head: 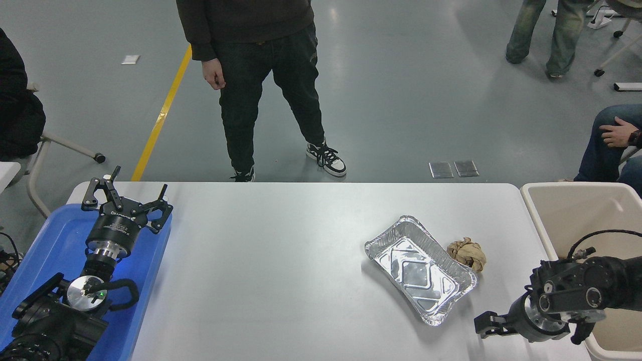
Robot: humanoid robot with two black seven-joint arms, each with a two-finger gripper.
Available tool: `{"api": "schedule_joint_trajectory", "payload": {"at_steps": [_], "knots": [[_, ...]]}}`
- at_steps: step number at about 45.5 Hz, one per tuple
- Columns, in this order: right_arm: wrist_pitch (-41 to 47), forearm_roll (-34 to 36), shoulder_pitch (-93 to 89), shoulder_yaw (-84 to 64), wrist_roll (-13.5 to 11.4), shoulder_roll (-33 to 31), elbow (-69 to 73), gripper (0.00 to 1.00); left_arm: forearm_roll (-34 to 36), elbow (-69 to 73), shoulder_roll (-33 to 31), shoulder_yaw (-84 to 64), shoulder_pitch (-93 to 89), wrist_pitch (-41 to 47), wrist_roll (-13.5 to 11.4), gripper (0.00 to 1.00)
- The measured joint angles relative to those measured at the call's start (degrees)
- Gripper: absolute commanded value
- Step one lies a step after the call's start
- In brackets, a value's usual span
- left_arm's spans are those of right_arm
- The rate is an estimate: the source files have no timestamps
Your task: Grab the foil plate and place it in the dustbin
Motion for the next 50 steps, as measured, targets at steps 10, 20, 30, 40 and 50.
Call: {"api": "schedule_joint_trajectory", "payload": {"at_steps": [10, 20, 30, 40, 50], "knots": [[0.1, 0.0, -0.2, 0.1, 0.0, 0.1, 0.0, 1.00, 0.0, 0.0, 0.0, 0.0, 0.0, 0.0, 0.0, 0.99], [0.1, 0.2, 0.0, 0.2, 0.0, 0.0, 0.2, 1.00, 0.0, 0.0, 0.0, 0.0, 0.0, 0.0, 0.0, 0.99], [0.5, 0.4, 2.4, 0.2, 0.0, -2.0, 1.8, 1.00, 0.0, 0.0, 0.0, 0.0, 0.0, 0.0, 0.0, 0.99], [2.4, 0.5, 9.2, -0.7, 0.0, -7.5, 6.3, 1.00, 0.0, 0.0, 0.0, 0.0, 0.0, 0.0, 0.0, 0.99], [6.2, 0.8, 19.7, -3.9, -0.1, -13.1, 11.4, 1.00, 0.0, 0.0, 0.0, 0.0, 0.0, 0.0, 0.0, 0.99]]}}
